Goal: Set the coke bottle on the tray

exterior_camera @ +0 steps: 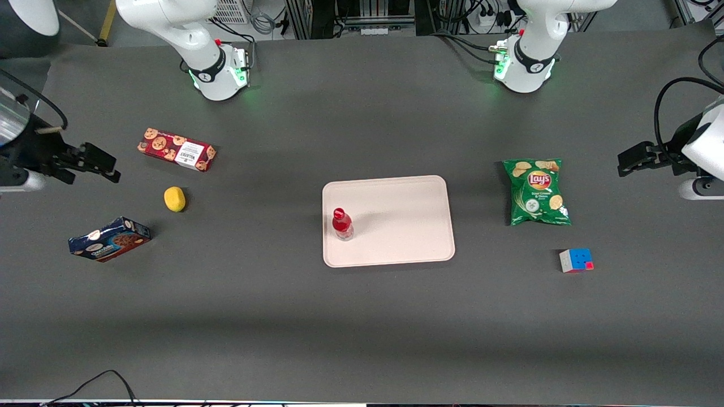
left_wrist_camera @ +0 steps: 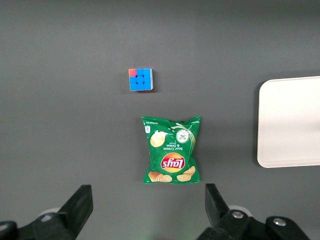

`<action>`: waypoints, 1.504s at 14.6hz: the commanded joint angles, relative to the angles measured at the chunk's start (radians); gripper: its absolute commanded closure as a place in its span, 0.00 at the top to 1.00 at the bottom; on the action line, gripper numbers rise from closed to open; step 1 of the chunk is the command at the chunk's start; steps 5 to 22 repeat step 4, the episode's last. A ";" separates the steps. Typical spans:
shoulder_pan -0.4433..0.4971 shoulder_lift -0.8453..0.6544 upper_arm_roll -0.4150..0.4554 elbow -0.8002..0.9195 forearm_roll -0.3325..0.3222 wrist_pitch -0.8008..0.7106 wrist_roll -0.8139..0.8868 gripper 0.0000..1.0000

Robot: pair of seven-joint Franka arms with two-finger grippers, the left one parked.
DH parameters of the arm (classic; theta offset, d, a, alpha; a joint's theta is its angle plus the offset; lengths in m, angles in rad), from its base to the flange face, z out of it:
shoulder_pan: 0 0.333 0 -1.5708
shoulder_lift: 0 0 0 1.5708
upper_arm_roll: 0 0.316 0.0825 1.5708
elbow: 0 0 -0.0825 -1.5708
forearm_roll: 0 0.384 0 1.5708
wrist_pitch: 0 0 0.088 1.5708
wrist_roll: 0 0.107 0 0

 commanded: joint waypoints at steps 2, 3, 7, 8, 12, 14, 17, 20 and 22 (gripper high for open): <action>0.012 -0.025 -0.042 -0.037 0.012 0.021 -0.072 1.00; 0.015 -0.025 -0.042 -0.037 0.012 0.021 -0.071 1.00; 0.016 -0.025 -0.042 -0.039 0.012 0.021 -0.071 1.00; 0.016 -0.025 -0.042 -0.039 0.012 0.021 -0.071 1.00; 0.016 -0.025 -0.042 -0.039 0.012 0.021 -0.071 1.00; 0.016 -0.025 -0.042 -0.039 0.012 0.021 -0.071 1.00; 0.016 -0.025 -0.042 -0.039 0.012 0.021 -0.071 1.00; 0.016 -0.025 -0.042 -0.039 0.012 0.021 -0.071 1.00; 0.016 -0.025 -0.042 -0.039 0.012 0.021 -0.071 1.00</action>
